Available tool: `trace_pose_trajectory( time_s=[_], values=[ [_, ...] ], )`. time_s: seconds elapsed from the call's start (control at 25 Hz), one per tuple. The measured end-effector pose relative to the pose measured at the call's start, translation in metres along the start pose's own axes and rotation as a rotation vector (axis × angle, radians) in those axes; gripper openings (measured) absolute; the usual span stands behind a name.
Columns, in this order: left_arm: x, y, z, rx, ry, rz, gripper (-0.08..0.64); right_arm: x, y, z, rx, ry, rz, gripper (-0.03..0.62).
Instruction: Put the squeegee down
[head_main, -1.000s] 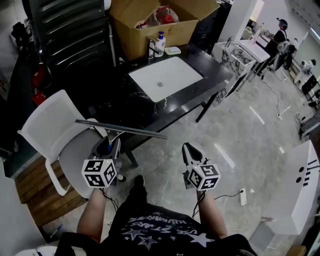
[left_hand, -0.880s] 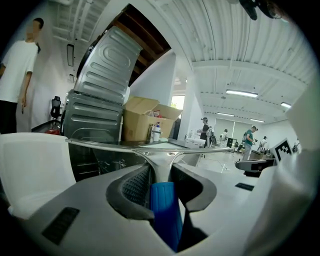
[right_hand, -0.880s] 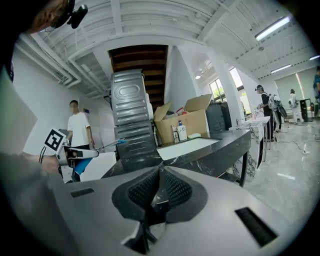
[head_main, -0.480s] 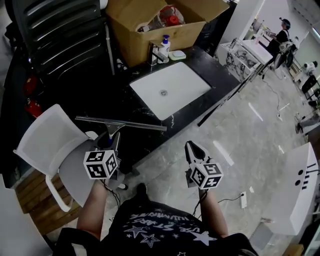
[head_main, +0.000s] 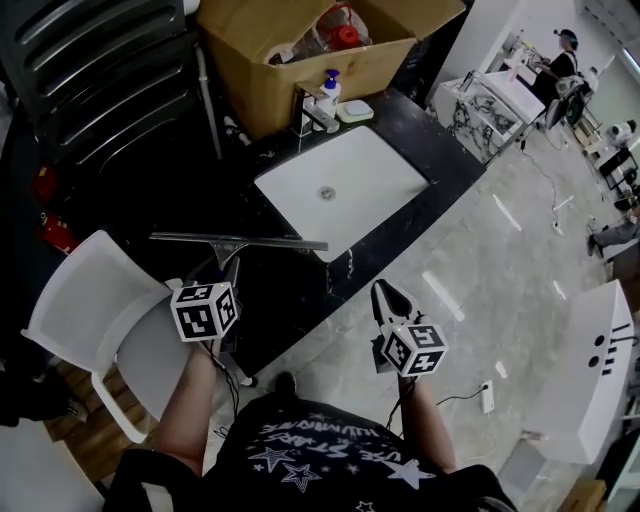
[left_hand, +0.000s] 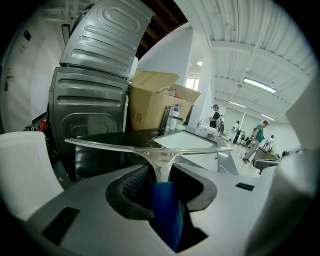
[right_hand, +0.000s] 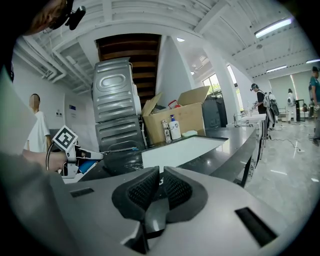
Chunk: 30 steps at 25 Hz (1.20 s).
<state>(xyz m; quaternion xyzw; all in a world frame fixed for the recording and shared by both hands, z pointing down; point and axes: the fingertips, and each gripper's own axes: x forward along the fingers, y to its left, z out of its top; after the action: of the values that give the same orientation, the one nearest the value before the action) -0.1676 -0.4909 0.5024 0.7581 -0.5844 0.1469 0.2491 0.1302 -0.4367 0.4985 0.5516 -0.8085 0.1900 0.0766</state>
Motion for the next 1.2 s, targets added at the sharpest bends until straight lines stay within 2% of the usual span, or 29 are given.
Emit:
trace_pose_trajectory(
  time_s=[0.32, 0.64, 0.96, 1.2],
  values=[
    [0.036, 0.012, -0.003, -0.027, 0.124, 0.026, 0.149, 0.022, -0.011, 0.000, 0.017, 0.008, -0.012, 0.056],
    [0.050, 0.012, -0.013, -0.043, 0.177, 0.018, 0.149, 0.024, -0.012, -0.003, 0.022, 0.015, -0.018, 0.055],
    [0.053, 0.011, -0.023, -0.026, 0.236, 0.020, 0.149, 0.017, -0.007, -0.006, 0.027, 0.011, -0.018, 0.056],
    [0.055, 0.009, -0.032, 0.017, 0.296, 0.037, 0.149, 0.010, -0.001, -0.007, 0.029, 0.007, -0.018, 0.056]
  ],
)
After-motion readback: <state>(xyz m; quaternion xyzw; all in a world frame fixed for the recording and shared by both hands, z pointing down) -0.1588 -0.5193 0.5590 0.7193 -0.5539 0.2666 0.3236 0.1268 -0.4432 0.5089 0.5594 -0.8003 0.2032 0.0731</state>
